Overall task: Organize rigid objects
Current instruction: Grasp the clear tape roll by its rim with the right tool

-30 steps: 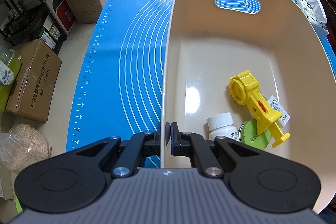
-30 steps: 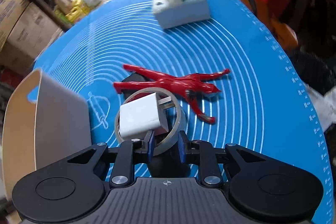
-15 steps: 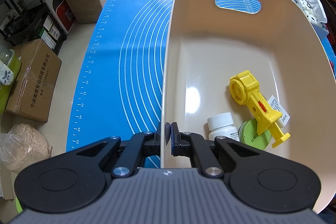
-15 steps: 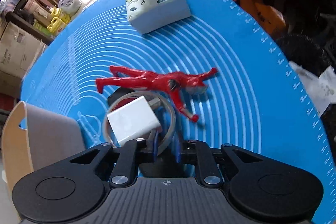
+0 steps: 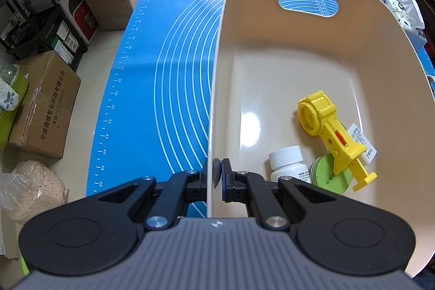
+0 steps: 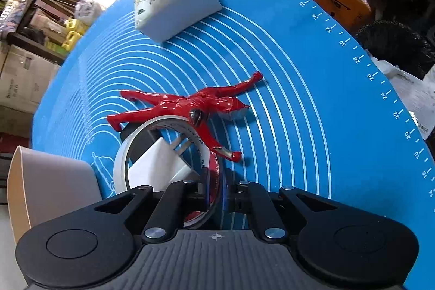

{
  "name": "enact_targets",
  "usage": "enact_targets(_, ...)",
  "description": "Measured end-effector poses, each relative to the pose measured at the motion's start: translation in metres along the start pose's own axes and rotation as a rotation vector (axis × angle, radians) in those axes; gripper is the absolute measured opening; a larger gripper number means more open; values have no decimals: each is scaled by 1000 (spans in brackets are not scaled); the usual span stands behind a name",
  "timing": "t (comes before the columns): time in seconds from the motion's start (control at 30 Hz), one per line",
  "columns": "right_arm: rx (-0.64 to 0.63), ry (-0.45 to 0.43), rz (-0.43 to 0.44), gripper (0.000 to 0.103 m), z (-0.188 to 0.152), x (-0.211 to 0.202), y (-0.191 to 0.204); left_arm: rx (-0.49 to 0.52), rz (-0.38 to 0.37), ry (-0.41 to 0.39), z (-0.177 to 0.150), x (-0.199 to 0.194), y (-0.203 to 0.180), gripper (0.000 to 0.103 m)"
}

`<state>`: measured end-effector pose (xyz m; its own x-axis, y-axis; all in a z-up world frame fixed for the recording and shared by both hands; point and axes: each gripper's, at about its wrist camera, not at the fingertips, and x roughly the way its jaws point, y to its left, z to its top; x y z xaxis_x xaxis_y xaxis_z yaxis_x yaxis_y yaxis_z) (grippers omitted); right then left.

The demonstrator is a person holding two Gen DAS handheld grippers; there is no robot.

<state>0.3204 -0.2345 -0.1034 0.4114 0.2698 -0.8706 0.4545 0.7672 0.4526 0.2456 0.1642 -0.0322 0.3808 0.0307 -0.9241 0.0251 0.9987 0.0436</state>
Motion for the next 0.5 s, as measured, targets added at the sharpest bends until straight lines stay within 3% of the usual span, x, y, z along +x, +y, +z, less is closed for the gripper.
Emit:
enact_targets(0.27, -64, -73, 18, 14, -4, -11, 6, 3, 3, 1, 0, 0, 0, 8)
enact_targets(0.37, -69, -57, 38, 14, -4, -12, 8, 4, 4, 1, 0, 0, 0, 9)
enact_targets(0.5, -98, -28, -1, 15, -3, -11, 15, 3, 3, 1, 0, 0, 0, 9)
